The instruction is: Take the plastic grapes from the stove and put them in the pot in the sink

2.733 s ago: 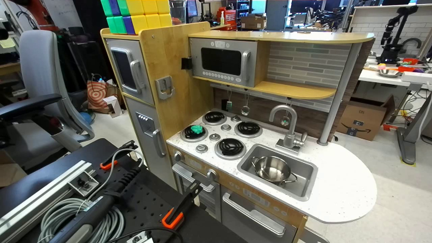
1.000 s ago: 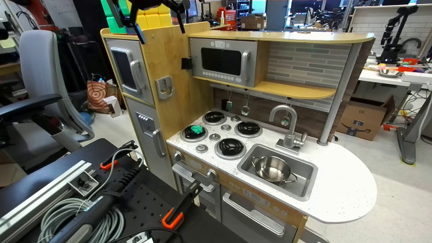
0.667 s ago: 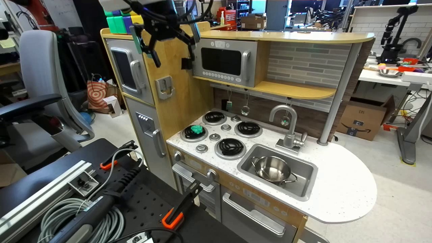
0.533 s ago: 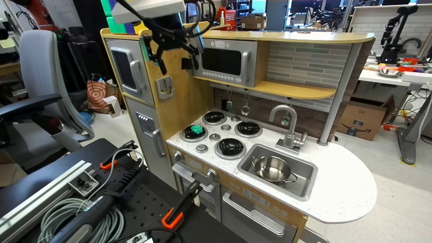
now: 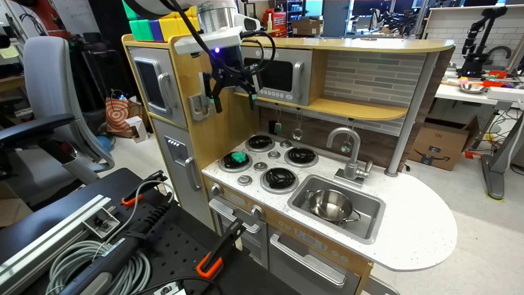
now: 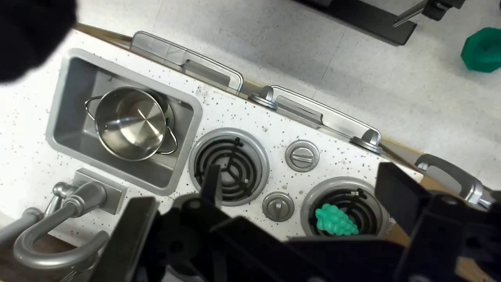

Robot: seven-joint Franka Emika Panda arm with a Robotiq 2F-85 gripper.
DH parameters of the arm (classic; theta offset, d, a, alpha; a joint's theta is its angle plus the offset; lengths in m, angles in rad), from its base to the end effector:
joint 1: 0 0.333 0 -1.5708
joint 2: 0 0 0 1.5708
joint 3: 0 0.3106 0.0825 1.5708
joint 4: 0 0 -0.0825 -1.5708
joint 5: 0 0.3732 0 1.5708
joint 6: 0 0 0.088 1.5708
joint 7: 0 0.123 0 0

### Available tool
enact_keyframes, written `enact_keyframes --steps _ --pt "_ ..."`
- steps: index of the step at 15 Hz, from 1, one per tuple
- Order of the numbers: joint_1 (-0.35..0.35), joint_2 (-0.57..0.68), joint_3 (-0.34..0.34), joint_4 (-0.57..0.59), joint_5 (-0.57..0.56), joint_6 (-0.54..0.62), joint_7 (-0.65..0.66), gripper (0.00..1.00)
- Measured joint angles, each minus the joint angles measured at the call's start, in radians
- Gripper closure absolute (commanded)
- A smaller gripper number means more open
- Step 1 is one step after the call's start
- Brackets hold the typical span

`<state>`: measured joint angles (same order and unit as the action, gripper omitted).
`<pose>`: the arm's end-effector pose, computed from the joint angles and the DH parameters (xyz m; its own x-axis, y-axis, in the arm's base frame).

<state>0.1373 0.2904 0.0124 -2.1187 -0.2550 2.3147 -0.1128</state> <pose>0.5506 0.0752 0.2546 0.8999 0.4175 -0.1262 0.4334 -0.8883 0.1520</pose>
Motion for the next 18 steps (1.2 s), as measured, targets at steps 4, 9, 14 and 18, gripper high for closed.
enact_keyframes --steps 4,9,14,18 --pt "0.0 0.006 0.001 0.017 0.0 -0.016 0.003 0.0" --pt "-0.01 0.044 0.019 0.026 0.039 0.044 -0.005 0.0" --pt "-0.024 0.18 0.058 0.029 0.062 0.285 -0.118 0.0" --pt "-0.037 0.244 0.094 0.032 0.049 0.249 -0.269 0.0"
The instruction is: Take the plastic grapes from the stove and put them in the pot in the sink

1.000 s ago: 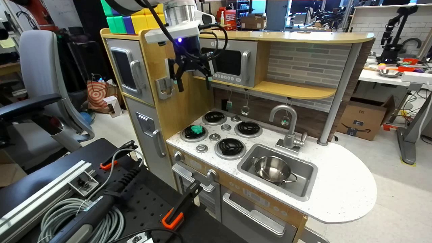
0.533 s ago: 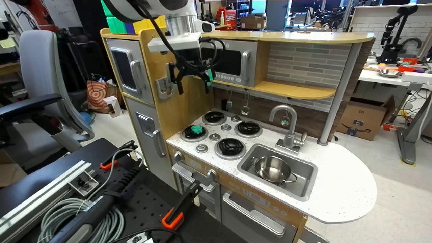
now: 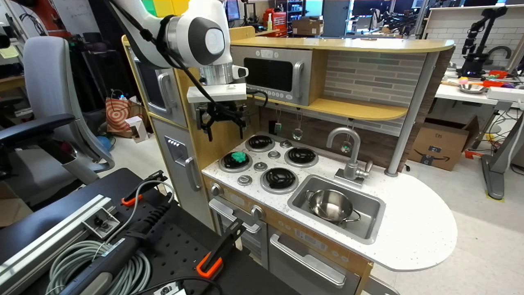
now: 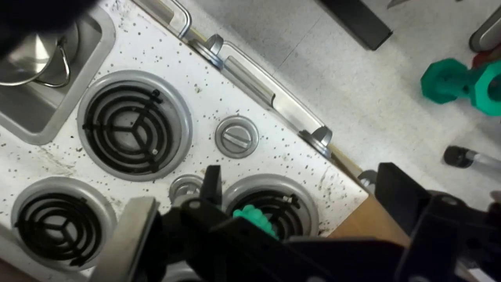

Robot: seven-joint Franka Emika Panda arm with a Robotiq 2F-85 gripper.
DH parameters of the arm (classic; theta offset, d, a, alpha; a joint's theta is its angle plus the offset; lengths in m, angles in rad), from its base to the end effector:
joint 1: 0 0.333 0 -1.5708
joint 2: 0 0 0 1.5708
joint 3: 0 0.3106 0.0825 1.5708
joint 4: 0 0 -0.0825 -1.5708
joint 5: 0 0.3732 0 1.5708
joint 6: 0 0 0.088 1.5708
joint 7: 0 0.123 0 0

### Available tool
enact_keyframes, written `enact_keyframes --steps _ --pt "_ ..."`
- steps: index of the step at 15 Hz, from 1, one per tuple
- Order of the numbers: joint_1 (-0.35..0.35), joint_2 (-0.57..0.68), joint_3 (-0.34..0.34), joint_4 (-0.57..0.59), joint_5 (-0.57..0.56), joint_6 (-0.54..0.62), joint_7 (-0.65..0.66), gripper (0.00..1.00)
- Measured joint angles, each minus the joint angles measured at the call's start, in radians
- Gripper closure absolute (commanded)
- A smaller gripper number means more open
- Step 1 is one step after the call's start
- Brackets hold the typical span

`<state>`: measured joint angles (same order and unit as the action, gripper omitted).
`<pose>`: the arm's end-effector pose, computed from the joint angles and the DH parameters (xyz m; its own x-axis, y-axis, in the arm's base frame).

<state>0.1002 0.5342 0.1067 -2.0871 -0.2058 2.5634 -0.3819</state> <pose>0.5547 0.1194 0.1493 0.7299 0.6800 -0.0691 0.6827 -0.7303 0.0248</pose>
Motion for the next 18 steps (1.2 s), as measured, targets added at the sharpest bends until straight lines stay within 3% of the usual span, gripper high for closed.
enact_keyframes --steps 4,9,12,18 --pt "-0.001 -0.002 -0.011 0.049 -0.088 -0.187 -0.106 0.0" --pt "0.01 0.018 -0.037 0.149 -0.284 -0.355 -0.169 0.0" --pt "0.042 0.055 -0.045 0.188 -0.362 -0.386 -0.166 0.0" --pt "0.045 0.07 -0.045 0.196 -0.369 -0.379 -0.165 0.0"
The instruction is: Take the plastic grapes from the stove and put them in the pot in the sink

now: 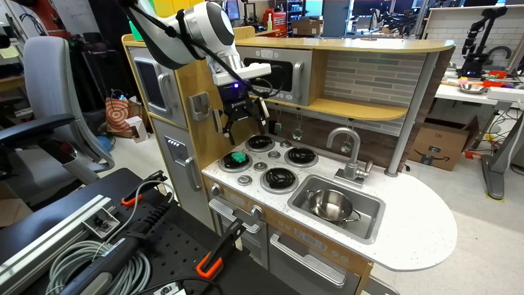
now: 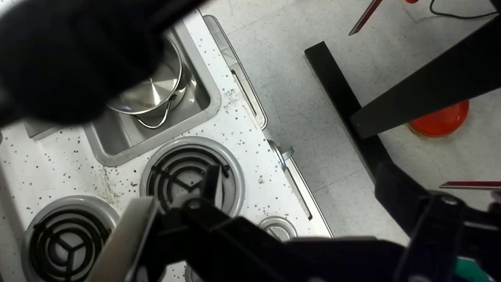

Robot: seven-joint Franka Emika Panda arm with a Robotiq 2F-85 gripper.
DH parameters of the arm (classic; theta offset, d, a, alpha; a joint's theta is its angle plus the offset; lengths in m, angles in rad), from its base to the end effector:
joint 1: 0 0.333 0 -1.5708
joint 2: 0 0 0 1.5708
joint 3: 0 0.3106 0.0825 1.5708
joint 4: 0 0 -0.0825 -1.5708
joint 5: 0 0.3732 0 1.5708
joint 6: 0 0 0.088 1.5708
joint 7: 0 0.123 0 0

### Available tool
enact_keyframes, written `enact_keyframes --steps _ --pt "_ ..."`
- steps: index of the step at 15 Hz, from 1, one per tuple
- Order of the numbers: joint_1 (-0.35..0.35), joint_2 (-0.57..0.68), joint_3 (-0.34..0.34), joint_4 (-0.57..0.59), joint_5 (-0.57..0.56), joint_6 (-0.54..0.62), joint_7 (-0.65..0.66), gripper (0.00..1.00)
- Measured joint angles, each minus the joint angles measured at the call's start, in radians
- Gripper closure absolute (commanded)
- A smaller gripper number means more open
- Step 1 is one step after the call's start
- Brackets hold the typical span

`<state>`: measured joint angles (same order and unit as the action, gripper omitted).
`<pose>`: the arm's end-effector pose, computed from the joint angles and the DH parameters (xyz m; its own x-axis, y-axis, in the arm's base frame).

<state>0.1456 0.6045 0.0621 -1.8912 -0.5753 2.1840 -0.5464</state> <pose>0.5803 0.0944 0.1538 0.3739 0.8086 -0.4542 0.9202 -0.3846 0.0726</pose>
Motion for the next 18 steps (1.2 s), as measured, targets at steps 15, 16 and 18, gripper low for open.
enact_keyframes --steps 15,16,18 --pt "-0.079 0.292 0.078 0.117 0.097 0.439 -0.128 0.0" --pt "-0.075 0.306 0.082 0.14 0.097 0.439 -0.13 0.0" --pt "-0.068 0.324 0.09 0.179 0.099 0.439 -0.139 0.0"
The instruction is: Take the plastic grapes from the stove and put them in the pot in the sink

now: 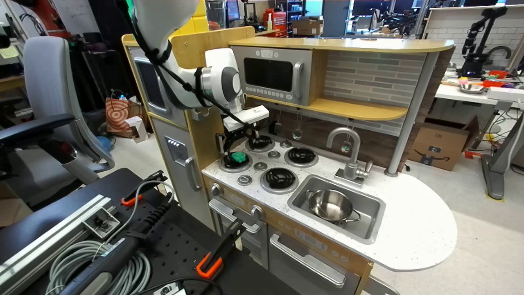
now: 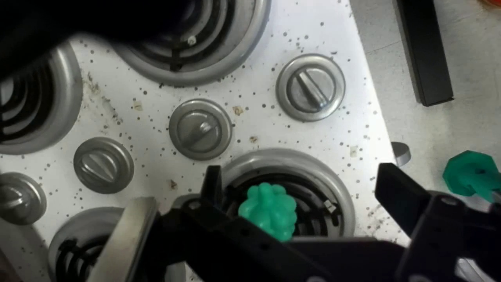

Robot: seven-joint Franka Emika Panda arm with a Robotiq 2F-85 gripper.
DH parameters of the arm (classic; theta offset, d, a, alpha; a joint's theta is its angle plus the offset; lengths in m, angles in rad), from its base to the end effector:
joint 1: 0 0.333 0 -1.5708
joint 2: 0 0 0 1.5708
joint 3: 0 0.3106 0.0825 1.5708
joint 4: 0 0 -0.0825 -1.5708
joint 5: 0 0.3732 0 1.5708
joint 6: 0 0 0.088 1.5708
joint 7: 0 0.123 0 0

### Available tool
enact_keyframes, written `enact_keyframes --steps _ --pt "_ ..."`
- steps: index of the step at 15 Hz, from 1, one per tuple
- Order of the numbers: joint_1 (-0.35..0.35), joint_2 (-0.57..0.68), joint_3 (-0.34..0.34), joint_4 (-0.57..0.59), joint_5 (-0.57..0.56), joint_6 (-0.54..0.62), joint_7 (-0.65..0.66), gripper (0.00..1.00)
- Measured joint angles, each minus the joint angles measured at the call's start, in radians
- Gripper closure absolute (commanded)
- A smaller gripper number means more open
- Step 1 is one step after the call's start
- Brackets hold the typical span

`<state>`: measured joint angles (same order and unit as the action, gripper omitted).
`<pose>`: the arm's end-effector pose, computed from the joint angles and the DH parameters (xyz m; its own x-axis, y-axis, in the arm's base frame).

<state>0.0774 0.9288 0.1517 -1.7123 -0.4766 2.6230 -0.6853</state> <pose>0.6194 0.1482 0.0462 0.2993 0.9508 -0.0800 0.9527 -0.2931 0.0808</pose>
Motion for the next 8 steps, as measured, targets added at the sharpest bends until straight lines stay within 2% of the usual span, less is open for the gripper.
enact_keyframes --steps 8 --pt "0.022 0.114 0.021 0.168 0.056 -0.087 -0.065 0.0"
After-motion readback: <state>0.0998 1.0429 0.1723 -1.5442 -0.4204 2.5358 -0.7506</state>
